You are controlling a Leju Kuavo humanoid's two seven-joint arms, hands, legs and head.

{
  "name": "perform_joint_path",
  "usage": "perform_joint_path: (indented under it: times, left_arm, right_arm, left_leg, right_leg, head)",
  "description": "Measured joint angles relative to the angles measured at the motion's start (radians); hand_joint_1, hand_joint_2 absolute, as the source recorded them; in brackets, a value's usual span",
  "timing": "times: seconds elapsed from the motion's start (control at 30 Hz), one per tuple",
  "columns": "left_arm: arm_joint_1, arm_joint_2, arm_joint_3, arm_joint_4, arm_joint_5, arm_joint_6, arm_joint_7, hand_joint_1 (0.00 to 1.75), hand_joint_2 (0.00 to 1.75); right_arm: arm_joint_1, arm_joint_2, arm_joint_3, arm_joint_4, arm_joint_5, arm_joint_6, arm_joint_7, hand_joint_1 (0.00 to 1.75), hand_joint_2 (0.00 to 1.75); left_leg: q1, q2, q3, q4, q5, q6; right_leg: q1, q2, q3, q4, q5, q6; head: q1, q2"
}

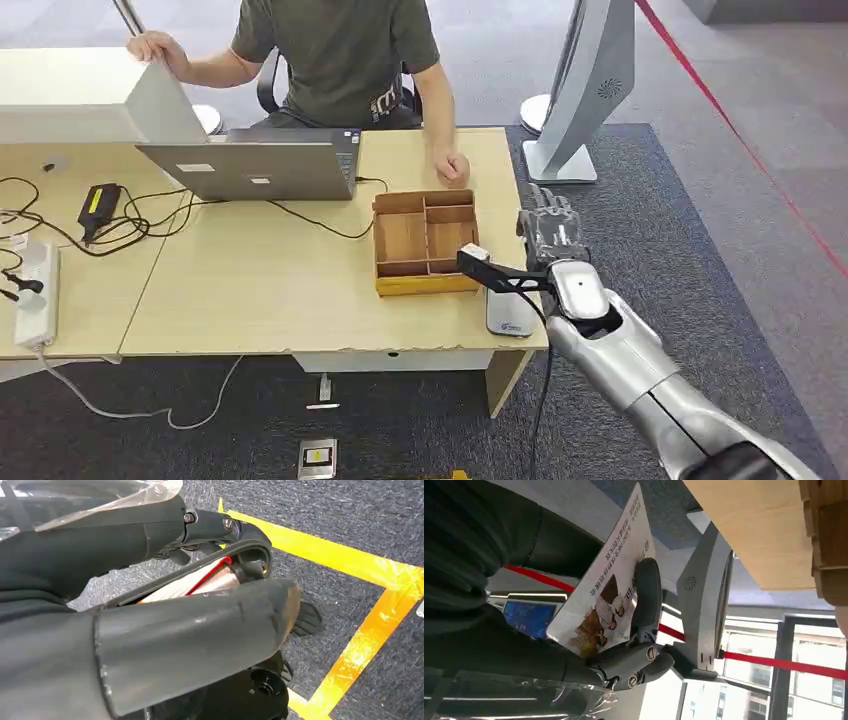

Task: Pass the card to the sensor for recognition and then transmit it.

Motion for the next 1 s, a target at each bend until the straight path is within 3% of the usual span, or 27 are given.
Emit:
perform_joint_path:
  times: [1.0]
  left_arm:
    - [0.0,0.0,0.0,0.0,-0.007,0.008,-0.003,0.0,0.0]
  right_arm:
    - [0.037,-0.003,-0.009,0.14,-0.041,-0.001,-0.039,1.75,1.75]
  left_leg:
    - [0.0,0.0,0.0,0.0,0.0,0.0]
  right_leg:
    - [0.0,0.0,0.0,0.0,0.0,0.0]
  head:
    - [0.0,0.0]
